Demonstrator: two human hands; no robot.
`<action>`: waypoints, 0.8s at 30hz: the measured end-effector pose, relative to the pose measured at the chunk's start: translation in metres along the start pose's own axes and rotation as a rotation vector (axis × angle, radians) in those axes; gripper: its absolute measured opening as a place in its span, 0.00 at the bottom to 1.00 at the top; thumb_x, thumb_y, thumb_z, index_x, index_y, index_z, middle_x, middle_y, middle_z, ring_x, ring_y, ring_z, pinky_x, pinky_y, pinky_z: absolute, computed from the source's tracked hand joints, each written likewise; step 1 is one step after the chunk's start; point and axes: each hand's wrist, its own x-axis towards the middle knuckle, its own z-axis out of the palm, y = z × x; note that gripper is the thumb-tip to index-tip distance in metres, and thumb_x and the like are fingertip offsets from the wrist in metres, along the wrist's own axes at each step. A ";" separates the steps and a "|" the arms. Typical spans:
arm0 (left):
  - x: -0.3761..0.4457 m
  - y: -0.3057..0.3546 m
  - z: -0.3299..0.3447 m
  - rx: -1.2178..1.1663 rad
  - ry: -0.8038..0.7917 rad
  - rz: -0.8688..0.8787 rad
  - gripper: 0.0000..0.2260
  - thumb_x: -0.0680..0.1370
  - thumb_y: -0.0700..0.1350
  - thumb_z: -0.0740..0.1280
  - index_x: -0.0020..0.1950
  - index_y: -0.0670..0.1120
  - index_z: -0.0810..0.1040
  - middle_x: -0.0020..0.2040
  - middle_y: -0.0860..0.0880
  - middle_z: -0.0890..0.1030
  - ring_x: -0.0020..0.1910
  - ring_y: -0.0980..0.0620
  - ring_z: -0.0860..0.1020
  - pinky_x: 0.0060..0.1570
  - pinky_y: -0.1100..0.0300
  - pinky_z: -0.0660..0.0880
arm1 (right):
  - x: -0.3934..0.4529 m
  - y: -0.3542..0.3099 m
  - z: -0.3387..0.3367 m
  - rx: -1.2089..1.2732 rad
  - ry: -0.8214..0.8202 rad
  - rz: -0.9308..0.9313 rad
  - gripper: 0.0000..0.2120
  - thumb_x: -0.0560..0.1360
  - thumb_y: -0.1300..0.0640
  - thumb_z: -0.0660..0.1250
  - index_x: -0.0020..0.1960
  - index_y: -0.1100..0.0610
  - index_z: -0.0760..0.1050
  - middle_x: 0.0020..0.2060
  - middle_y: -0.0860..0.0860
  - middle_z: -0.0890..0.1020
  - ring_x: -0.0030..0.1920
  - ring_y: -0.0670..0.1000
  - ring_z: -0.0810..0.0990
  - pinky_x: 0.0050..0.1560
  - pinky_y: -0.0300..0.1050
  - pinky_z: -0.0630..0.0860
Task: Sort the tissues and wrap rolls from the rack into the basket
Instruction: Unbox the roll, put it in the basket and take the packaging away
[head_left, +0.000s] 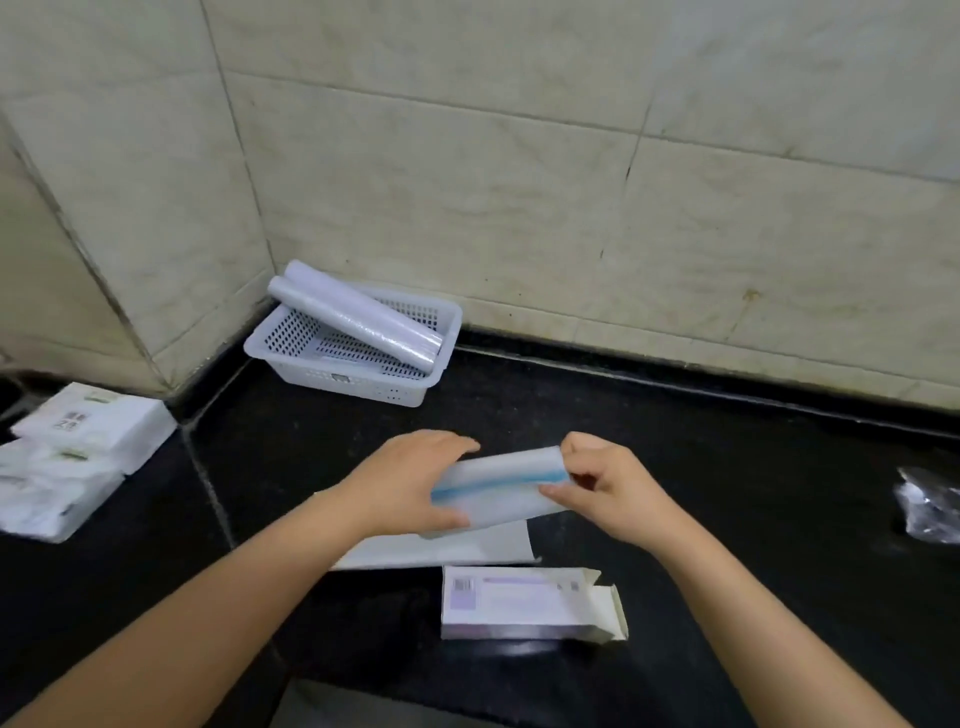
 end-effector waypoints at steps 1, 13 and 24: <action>-0.003 -0.010 -0.007 -0.053 -0.055 -0.028 0.23 0.71 0.50 0.71 0.65 0.51 0.71 0.61 0.52 0.77 0.61 0.51 0.74 0.60 0.58 0.71 | 0.012 -0.003 0.004 -0.003 -0.017 -0.037 0.18 0.70 0.67 0.69 0.26 0.56 0.69 0.30 0.45 0.65 0.30 0.43 0.65 0.31 0.30 0.63; 0.036 -0.092 -0.030 0.270 -0.174 -0.284 0.10 0.77 0.40 0.63 0.58 0.46 0.71 0.55 0.45 0.79 0.52 0.47 0.78 0.46 0.59 0.72 | 0.147 0.011 0.048 -0.340 -0.256 -0.250 0.15 0.71 0.52 0.67 0.56 0.53 0.74 0.51 0.50 0.79 0.51 0.49 0.77 0.51 0.43 0.74; 0.120 -0.202 -0.046 -0.240 0.002 -0.384 0.19 0.78 0.55 0.62 0.67 0.51 0.70 0.57 0.58 0.71 0.58 0.57 0.71 0.56 0.66 0.65 | 0.274 0.068 0.061 -0.470 -0.054 -0.306 0.08 0.75 0.59 0.62 0.48 0.58 0.79 0.46 0.54 0.81 0.48 0.54 0.78 0.38 0.40 0.65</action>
